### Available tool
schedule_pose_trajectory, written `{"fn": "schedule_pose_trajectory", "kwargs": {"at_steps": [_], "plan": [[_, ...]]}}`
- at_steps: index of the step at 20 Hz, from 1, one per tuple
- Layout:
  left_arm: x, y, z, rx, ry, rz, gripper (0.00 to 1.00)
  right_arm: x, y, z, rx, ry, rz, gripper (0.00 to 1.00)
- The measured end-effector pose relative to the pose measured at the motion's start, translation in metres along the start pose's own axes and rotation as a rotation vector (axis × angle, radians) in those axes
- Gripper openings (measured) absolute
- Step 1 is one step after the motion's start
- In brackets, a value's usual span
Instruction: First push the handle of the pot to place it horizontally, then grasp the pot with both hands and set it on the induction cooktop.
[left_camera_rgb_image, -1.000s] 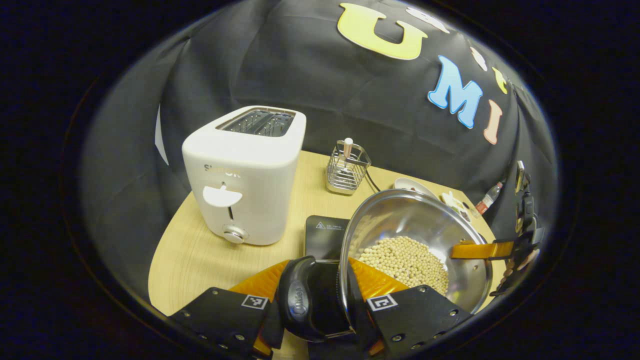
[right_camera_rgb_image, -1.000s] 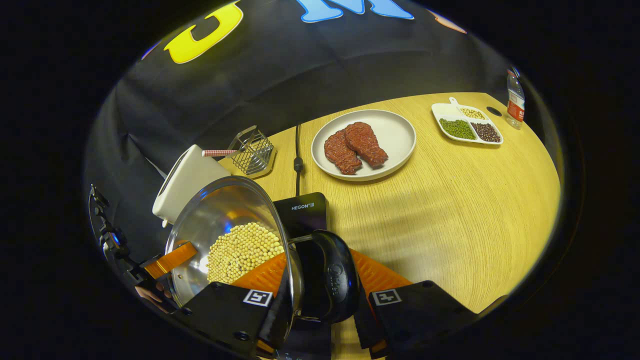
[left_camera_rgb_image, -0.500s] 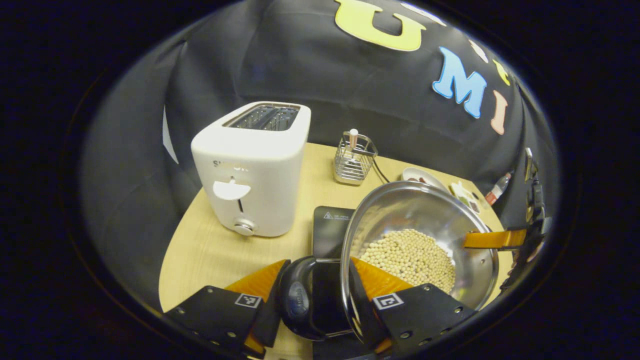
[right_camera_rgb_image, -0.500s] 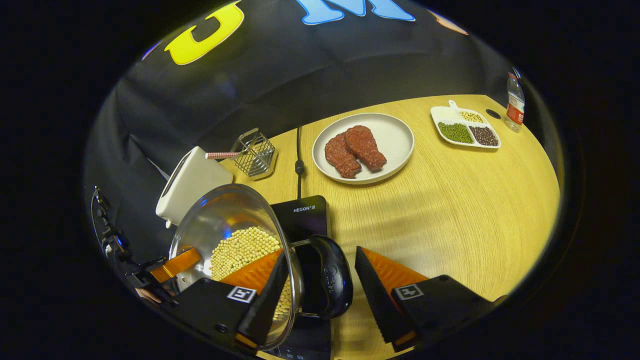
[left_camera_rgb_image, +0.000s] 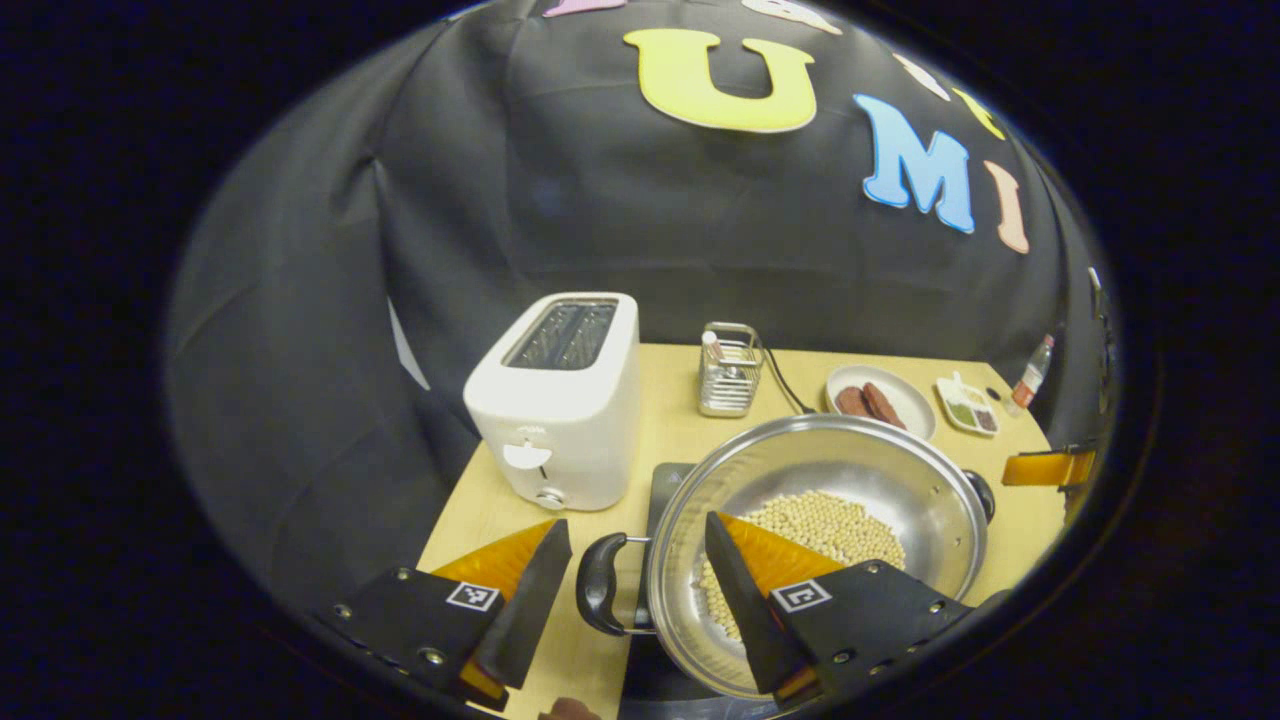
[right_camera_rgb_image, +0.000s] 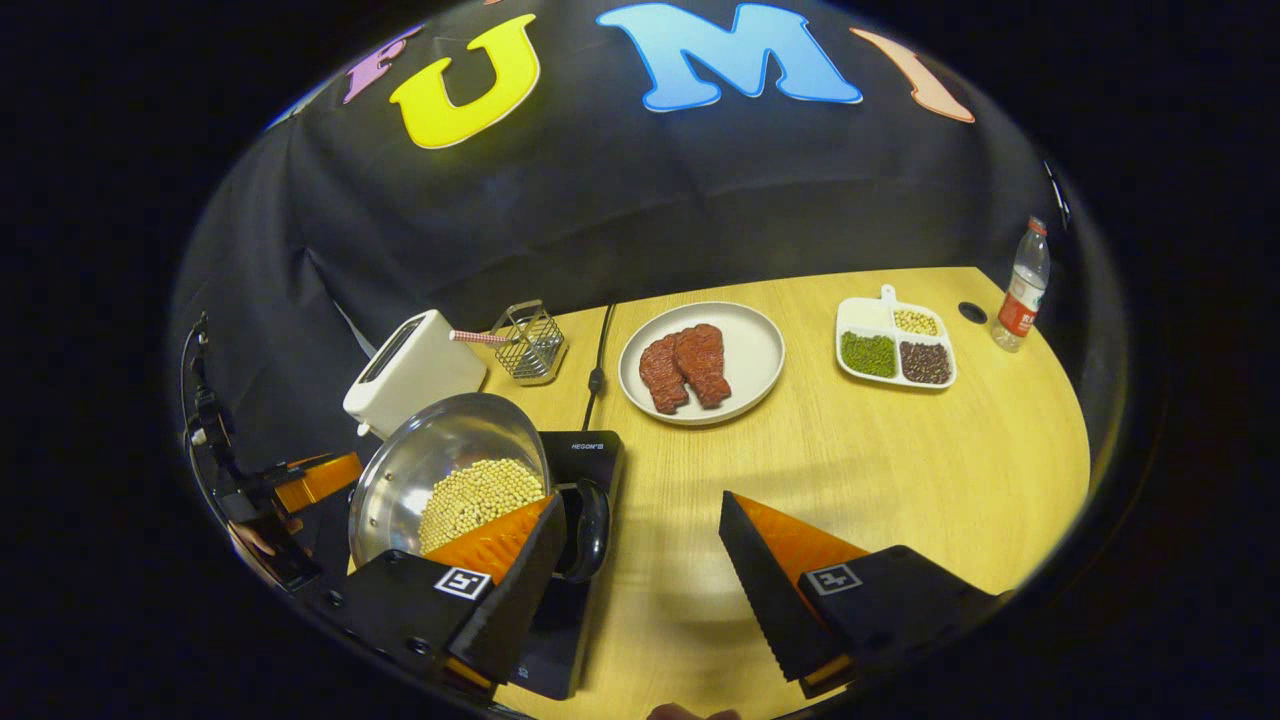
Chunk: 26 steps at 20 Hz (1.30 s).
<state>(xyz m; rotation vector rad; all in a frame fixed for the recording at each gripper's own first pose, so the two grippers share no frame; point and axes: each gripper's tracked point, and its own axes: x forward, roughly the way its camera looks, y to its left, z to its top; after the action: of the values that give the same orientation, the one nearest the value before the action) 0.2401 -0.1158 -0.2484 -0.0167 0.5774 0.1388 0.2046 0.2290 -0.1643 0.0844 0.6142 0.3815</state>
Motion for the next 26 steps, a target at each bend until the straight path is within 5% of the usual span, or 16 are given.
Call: {"fn": "schedule_pose_trajectory", "kwargs": {"at_steps": [8, 18, 26], "plan": [[-0.091, -0.062, 0.046, -0.109, -0.194, 0.035, 0.80, -0.085, -0.058, 0.059, -0.054, -0.213, -0.041, 0.98], [-0.195, -0.160, 0.115, -0.040, -0.432, 0.015, 0.80, -0.196, -0.144, 0.127, -0.127, -0.538, -0.199, 0.98], [-0.257, -0.249, 0.095, -0.025, -0.504, -0.034, 0.82, -0.287, -0.193, 0.112, -0.154, -0.695, -0.258, 0.98]]}}
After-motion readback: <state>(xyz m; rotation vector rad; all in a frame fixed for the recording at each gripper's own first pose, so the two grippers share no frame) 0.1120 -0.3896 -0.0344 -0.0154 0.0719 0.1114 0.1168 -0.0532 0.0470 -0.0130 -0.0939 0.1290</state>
